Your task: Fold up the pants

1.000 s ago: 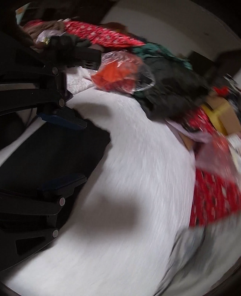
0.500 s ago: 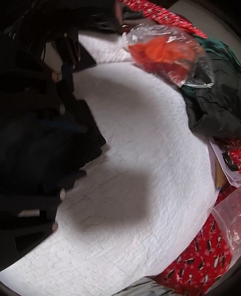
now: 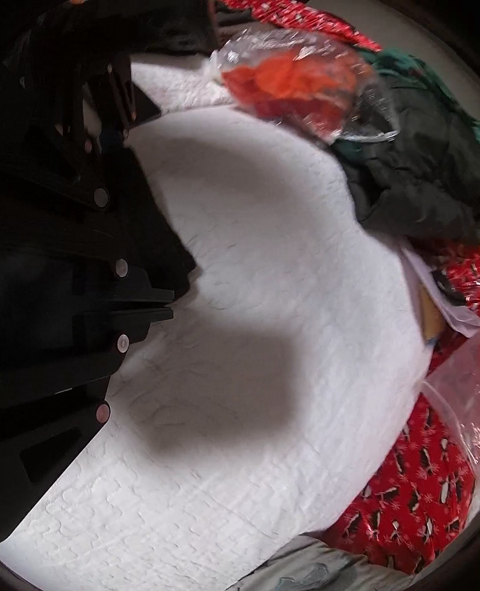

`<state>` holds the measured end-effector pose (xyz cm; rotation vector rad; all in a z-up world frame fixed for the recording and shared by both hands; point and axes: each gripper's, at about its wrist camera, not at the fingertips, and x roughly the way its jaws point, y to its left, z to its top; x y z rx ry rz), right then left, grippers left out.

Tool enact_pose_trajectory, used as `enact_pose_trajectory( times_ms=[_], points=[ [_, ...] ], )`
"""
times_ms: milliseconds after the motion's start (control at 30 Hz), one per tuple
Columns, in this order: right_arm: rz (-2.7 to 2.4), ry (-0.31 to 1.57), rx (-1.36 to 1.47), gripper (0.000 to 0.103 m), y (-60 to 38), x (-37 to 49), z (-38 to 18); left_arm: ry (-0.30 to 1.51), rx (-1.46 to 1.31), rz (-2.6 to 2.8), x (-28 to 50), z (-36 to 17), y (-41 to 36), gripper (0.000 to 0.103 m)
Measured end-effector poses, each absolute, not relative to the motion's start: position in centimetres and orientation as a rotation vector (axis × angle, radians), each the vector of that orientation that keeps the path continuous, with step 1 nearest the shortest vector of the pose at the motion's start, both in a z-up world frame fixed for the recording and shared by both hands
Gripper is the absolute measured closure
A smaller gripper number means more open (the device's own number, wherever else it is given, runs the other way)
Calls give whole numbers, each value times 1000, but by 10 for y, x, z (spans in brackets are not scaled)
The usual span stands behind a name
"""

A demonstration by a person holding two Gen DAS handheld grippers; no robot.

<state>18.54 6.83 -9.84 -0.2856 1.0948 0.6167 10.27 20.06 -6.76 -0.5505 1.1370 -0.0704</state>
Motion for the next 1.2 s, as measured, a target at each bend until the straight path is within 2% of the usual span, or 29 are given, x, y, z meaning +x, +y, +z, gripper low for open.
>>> enact_pose_trajectory(
  times_ms=[133,200,267,367,467,533,667,833,1000,1200],
  points=[
    [622,1069,-135,95,42,180,-68,1105,-561,-99,92,-52,210,67],
    [633,1054,-28,86,13,168,-46,1113,-550,-71,90,-49,208,62],
    [608,1024,25,66,-18,149,-28,1116,-548,-48,83,-46,204,62],
    [540,986,103,63,-82,106,-8,1083,-527,-7,75,-34,192,61],
    [428,959,197,55,-157,53,-5,1033,-386,61,91,-23,179,44],
    [319,951,235,50,-210,10,-10,1068,-388,90,100,-21,181,44],
    [193,939,341,50,-289,-52,-25,1092,-586,-56,83,-13,160,44],
    [60,902,583,50,-378,-104,-58,1305,-547,-329,53,-36,47,44],
    [14,912,740,50,-417,-121,-92,1474,-434,-519,28,-58,-63,44],
    [72,894,812,50,-425,-129,-109,1587,-525,-565,33,-78,-101,44]
  ],
)
